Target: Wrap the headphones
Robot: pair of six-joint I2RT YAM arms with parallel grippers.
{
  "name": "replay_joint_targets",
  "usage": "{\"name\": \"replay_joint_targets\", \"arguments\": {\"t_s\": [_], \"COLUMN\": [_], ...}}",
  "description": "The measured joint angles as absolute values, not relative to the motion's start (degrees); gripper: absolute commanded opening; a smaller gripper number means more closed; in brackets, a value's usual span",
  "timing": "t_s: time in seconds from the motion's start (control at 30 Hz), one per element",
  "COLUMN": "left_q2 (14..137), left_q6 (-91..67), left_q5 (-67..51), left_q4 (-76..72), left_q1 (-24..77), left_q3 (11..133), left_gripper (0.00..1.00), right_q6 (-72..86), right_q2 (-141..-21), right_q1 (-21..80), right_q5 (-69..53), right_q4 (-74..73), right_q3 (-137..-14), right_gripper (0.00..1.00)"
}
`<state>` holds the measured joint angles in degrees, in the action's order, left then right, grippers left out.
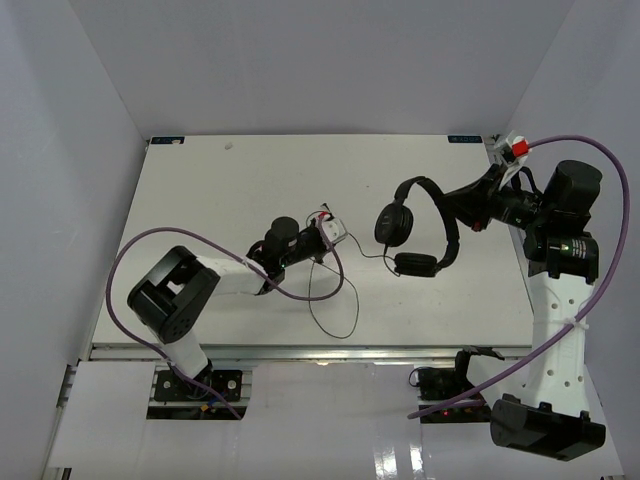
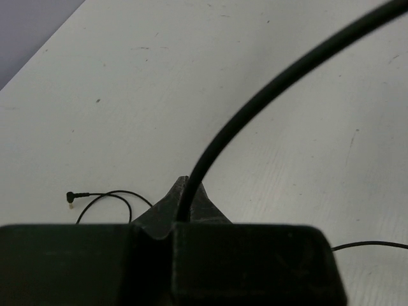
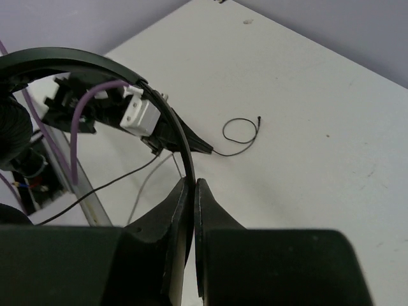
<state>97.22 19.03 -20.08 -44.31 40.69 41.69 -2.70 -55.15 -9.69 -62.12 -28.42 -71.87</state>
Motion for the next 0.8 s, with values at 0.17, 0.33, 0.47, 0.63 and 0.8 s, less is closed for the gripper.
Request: {"name": "replay_joint_targets", "arguments": {"t_s": [0.17, 0.33, 0.47, 0.63, 0.8], "left_q2": [96.66, 93.25, 92.25, 92.22, 92.89], "left_q6": [20.56, 21.27, 22.52, 23.06, 22.09], "left_q5": [-20.11, -21.27, -22.31, -23.48, -25.40], "left_q4": [-33.48, -23.78, -14.77, -5.43, 3.12], "left_q1": [37.54, 34.89, 34.65, 34.65, 34.65], "left_q3": [48.40, 53.72, 58.73, 63.43, 69.90], "left_gripper": [0.00, 0.00, 0.00, 0.00, 0.00], "right_q6": [-15.35, -26.35, -32.45, -34.76, -33.62], "right_q2": [-53.60, -50.25, -47.62, -46.85, -47.39], "right_q1": [-8.43, -5.57, 1.06, 10.71, 21.59], "right_q5": [-57.10, -51.89, -45.53, -36.71, -26.71], "right_q4": [-35.98, -40.67, -42.29, -42.43, -39.18], "right_q3": [-71.26, -67.56, -61.50, -57.64, -56.08], "right_gripper": [0.08, 0.08, 0.08, 0.08, 0.08]}}
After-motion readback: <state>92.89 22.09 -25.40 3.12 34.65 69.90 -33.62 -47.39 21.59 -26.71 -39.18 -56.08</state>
